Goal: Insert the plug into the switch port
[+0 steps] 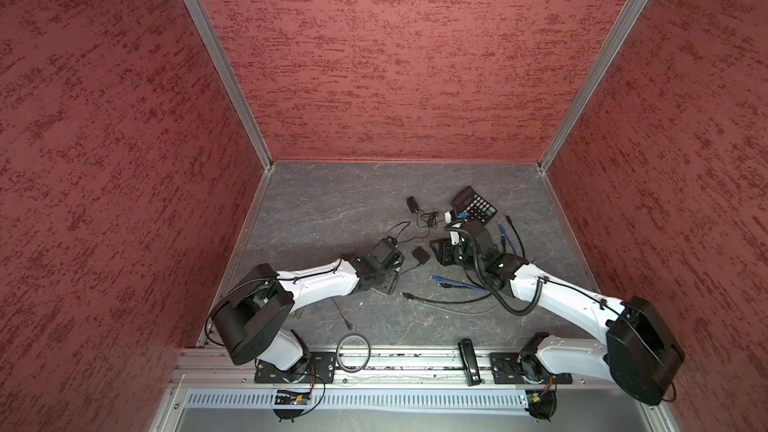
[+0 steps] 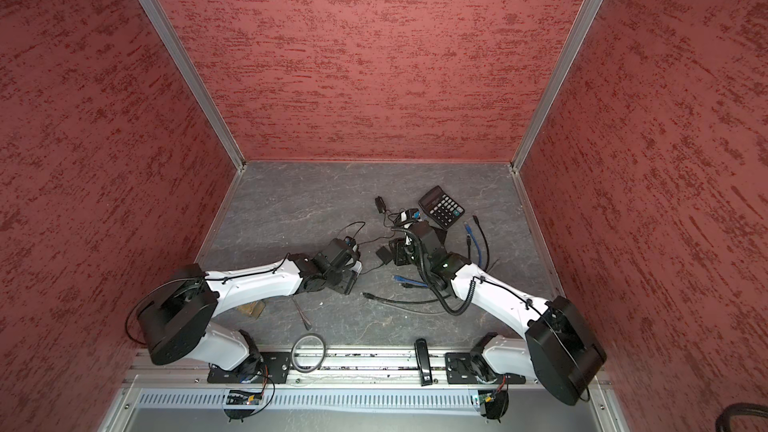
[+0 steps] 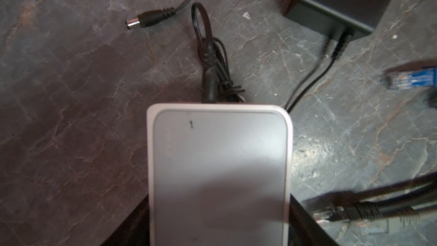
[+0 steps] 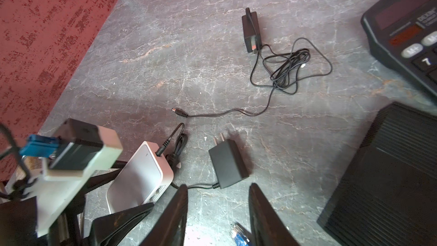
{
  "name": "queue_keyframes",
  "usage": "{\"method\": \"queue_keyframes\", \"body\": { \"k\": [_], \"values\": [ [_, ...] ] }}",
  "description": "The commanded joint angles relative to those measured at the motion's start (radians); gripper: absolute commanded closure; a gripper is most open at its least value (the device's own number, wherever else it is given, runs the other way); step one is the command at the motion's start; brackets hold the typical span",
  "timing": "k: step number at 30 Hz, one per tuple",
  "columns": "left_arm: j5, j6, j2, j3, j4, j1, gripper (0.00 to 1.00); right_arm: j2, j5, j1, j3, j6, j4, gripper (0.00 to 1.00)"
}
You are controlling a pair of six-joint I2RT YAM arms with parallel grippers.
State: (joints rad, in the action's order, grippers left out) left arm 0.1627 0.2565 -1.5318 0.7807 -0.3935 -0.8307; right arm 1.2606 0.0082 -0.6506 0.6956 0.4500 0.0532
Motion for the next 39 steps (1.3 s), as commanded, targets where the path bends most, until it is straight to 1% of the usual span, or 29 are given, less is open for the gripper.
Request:
{"method": "queue_keyframes", "body": {
  "k": [1, 6, 10, 13, 16, 18, 23, 27, 28, 31, 35, 39],
  "values": [
    [0.023, -0.006, -0.052, 0.045, -0.035, -0.018, 0.58, 0.003, 0.036, 0.009, 0.03, -0.028, 0.01, 0.56],
    [0.05, -0.007, -0.121, 0.079, -0.06, -0.042, 0.58, 0.01, 0.031, 0.016, 0.021, -0.028, -0.011, 0.54],
    [0.063, -0.012, -0.165, 0.109, -0.057, -0.047, 0.57, 0.011, 0.019, 0.025, 0.018, -0.037, -0.037, 0.48],
    [0.076, -0.035, -0.196, 0.139, -0.054, -0.044, 0.52, 0.003, 0.037, 0.045, 0.017, -0.05, -0.056, 0.45],
    [0.075, -0.063, -0.223, 0.165, -0.049, -0.045, 0.47, -0.015, 0.044, 0.065, -0.003, -0.101, -0.119, 0.41],
    [0.071, -0.072, -0.234, 0.175, -0.054, -0.044, 0.42, -0.028, 0.047, 0.074, -0.018, -0.159, -0.159, 0.4],
    [0.044, -0.065, -0.212, 0.147, -0.032, -0.038, 0.3, -0.069, 0.07, 0.074, -0.085, -0.358, -0.277, 0.39],
    [0.026, -0.056, -0.167, 0.108, 0.008, -0.031, 0.17, -0.103, 0.005, 0.074, -0.12, -0.5, -0.309, 0.39],
    [0.024, -0.053, -0.156, 0.1, 0.019, -0.03, 0.15, -0.108, -0.002, 0.075, -0.125, -0.519, -0.314, 0.4],
    [0.012, -0.054, -0.117, 0.076, 0.053, -0.026, 0.08, -0.114, -0.016, 0.074, -0.106, -0.578, -0.279, 0.41],
    [-0.006, -0.057, -0.068, 0.052, 0.093, -0.008, 0.0, -0.076, -0.054, 0.074, -0.027, -0.627, -0.137, 0.41],
    [-0.018, -0.053, -0.005, 0.019, 0.135, 0.02, 0.0, -0.047, -0.118, 0.074, 0.02, -0.652, -0.039, 0.43]
  ]
}}
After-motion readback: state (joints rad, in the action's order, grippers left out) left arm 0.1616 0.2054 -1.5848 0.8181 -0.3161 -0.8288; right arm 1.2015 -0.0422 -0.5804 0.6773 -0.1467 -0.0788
